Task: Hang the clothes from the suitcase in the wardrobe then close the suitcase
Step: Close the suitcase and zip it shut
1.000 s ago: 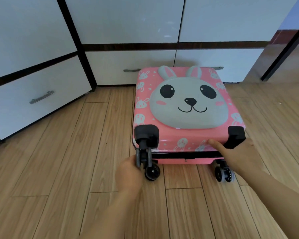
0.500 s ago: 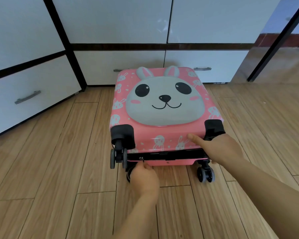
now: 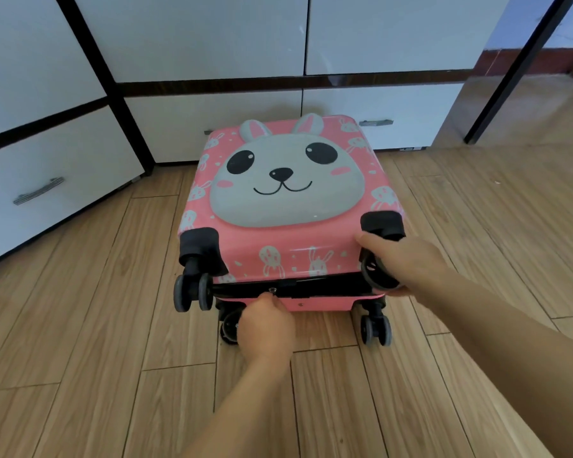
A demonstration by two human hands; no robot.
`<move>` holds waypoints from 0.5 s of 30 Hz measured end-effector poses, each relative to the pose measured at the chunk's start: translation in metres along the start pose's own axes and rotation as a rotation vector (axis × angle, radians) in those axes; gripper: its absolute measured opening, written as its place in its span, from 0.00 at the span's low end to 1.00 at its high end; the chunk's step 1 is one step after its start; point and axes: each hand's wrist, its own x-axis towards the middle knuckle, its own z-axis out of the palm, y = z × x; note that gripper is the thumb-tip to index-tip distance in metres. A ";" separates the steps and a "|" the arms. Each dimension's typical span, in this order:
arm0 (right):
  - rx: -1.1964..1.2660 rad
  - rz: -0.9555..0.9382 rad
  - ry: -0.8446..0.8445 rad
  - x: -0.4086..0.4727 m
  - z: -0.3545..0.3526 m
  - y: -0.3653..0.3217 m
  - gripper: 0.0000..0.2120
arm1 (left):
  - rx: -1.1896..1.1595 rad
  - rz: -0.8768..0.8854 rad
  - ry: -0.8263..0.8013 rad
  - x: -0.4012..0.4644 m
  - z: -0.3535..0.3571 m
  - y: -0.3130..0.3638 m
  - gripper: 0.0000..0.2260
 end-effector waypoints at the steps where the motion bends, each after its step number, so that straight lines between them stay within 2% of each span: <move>1: 0.103 0.045 -0.029 0.000 -0.001 -0.007 0.19 | 0.033 0.017 0.017 0.005 -0.005 -0.004 0.11; 3: 0.272 0.150 -0.121 -0.003 -0.001 -0.020 0.21 | 0.125 0.058 0.023 0.013 -0.014 -0.014 0.10; 6: 0.340 0.210 -0.259 -0.007 0.004 -0.031 0.21 | 0.412 0.190 -0.043 0.023 -0.024 -0.026 0.10; 7: 0.348 0.213 -0.262 -0.008 0.007 -0.034 0.13 | 0.483 0.226 -0.055 0.026 -0.025 -0.027 0.11; 8: 0.354 0.219 -0.265 -0.010 0.009 -0.036 0.12 | 0.529 0.265 -0.059 0.026 -0.023 -0.025 0.12; 10: 0.343 0.211 -0.240 -0.012 0.010 -0.038 0.14 | 0.547 0.311 -0.066 0.022 -0.019 -0.020 0.13; 12: 0.320 0.204 -0.221 -0.012 0.008 -0.038 0.16 | 0.513 0.281 -0.083 0.019 -0.015 -0.014 0.13; 15: 0.324 0.217 -0.222 -0.012 0.013 -0.034 0.14 | 0.359 0.295 -0.084 0.005 -0.006 0.006 0.12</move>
